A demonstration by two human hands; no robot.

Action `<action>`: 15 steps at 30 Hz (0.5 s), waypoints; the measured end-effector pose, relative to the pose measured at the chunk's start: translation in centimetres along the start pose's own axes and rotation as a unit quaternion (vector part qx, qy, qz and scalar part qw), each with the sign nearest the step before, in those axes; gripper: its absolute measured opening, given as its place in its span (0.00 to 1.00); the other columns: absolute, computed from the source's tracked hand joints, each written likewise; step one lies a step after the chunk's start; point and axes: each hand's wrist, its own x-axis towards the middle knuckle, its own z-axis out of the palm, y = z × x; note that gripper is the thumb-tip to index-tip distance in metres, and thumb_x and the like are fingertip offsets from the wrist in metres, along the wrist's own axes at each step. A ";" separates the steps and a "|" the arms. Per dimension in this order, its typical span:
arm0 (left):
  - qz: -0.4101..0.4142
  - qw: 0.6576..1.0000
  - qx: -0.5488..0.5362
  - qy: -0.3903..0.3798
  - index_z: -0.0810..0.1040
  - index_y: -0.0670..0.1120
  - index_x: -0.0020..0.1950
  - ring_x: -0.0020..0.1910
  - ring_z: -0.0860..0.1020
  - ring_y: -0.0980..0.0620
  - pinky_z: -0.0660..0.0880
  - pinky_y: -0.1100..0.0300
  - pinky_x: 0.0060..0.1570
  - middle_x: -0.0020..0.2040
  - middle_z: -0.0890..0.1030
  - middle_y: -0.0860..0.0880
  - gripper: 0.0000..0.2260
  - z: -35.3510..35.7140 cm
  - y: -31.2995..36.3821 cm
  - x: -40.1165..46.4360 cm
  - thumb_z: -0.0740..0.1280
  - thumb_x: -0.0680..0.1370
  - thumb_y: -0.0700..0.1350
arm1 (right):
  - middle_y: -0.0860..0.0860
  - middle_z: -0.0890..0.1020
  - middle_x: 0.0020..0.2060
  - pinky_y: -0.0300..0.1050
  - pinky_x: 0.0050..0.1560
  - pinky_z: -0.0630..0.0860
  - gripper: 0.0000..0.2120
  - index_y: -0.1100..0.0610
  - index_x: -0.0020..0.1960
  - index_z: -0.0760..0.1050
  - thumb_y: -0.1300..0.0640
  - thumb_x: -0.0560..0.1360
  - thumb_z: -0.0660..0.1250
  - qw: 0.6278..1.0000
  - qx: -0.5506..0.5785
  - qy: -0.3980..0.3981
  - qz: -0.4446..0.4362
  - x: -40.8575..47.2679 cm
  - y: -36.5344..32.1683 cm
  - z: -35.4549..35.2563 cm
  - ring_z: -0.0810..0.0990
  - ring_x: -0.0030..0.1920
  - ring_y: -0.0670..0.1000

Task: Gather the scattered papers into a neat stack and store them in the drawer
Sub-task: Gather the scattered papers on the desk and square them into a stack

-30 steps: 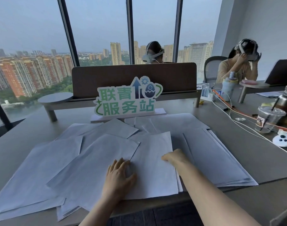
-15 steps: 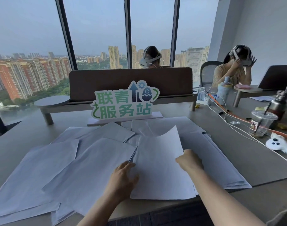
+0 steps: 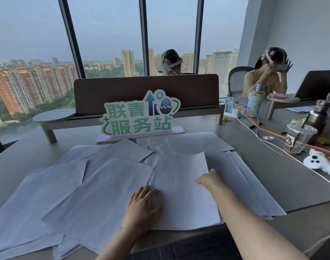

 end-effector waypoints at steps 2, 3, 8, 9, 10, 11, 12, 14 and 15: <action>-0.003 1.000 0.004 -0.007 0.63 0.56 0.75 0.78 0.51 0.54 0.46 0.58 0.74 0.79 0.57 0.53 0.36 -0.1 0.1 0.0 0.50 0.67 0.65 | 0.52 0.77 0.39 0.42 0.41 0.72 0.26 0.67 0.66 0.68 0.65 0.70 0.67 1.000 0.009 -0.009 0.006 0.2 0.5 0.4 0.77 0.39 0.54; -0.004 1.000 0.000 -0.008 0.63 0.56 0.75 0.78 0.51 0.54 0.45 0.59 0.74 0.79 0.57 0.53 0.35 -0.2 0.1 -0.1 0.51 0.68 0.64 | 0.54 0.79 0.40 0.43 0.42 0.73 0.22 0.68 0.63 0.71 0.65 0.70 0.67 1.000 0.016 -0.008 0.001 0.3 0.8 0.5 0.78 0.40 0.55; -0.021 0.996 -0.082 0.019 0.69 0.53 0.72 0.75 0.59 0.54 0.53 0.61 0.72 0.74 0.66 0.54 0.32 -0.6 0.2 -0.4 0.55 0.69 0.62 | 0.53 0.74 0.34 0.42 0.36 0.66 0.02 0.60 0.40 0.73 0.64 0.68 0.65 0.997 0.046 0.021 -0.054 0.1 1.5 -0.2 0.71 0.33 0.53; -0.028 0.993 -0.109 0.024 0.70 0.52 0.71 0.74 0.63 0.52 0.57 0.60 0.71 0.73 0.69 0.53 0.33 -0.6 0.2 -0.5 0.56 0.68 0.63 | 0.52 0.74 0.33 0.42 0.35 0.65 0.03 0.59 0.39 0.72 0.63 0.68 0.66 0.996 0.053 0.032 -0.063 0.1 1.5 -0.6 0.70 0.33 0.53; -0.032 0.990 -0.137 0.028 0.72 0.51 0.69 0.71 0.67 0.51 0.62 0.59 0.69 0.71 0.72 0.53 0.33 -0.6 0.1 -0.6 0.57 0.67 0.63 | 0.52 0.73 0.33 0.42 0.34 0.65 0.03 0.59 0.38 0.71 0.61 0.67 0.66 0.995 0.059 0.045 -0.074 -0.1 1.5 -1.0 0.69 0.32 0.52; -0.036 0.985 -0.165 0.036 0.73 0.50 0.68 0.69 0.70 0.50 0.65 0.59 0.67 0.69 0.73 0.52 0.32 -0.6 0.1 -0.7 0.59 0.67 0.63 | 0.52 0.74 0.33 0.42 0.33 0.65 0.04 0.60 0.39 0.72 0.60 0.67 0.66 0.993 0.064 0.056 -0.086 -0.3 1.3 -1.5 0.69 0.32 0.52; -0.044 0.980 -0.190 0.044 0.74 0.49 0.67 0.67 0.72 0.50 0.68 0.59 0.64 0.67 0.75 0.52 0.31 -0.7 0.2 -0.7 0.62 0.68 0.61 | 0.52 0.74 0.32 0.42 0.33 0.65 0.05 0.60 0.38 0.72 0.59 0.67 0.67 0.990 0.071 0.064 -0.101 -0.6 1.1 -2.0 0.70 0.31 0.52; -0.060 0.966 -0.243 0.064 0.73 0.46 0.69 0.65 0.74 0.51 0.69 0.60 0.61 0.67 0.76 0.50 0.27 -1.2 0.7 -0.7 0.68 0.72 0.55 | 0.50 0.73 0.30 0.42 0.32 0.64 0.07 0.59 0.35 0.72 0.59 0.68 0.68 0.983 0.100 0.074 -0.137 -1.4 0.6 -3.0 0.69 0.29 0.52; -0.069 0.955 -0.278 0.076 0.71 0.45 0.70 0.66 0.74 0.51 0.69 0.61 0.61 0.68 0.75 0.48 0.26 -1.4 1.1 -0.7 0.70 0.74 0.50 | 0.50 0.74 0.29 0.42 0.32 0.64 0.07 0.58 0.35 0.72 0.59 0.69 0.69 0.977 0.124 0.075 -0.159 -1.8 0.3 -3.4 0.70 0.30 0.52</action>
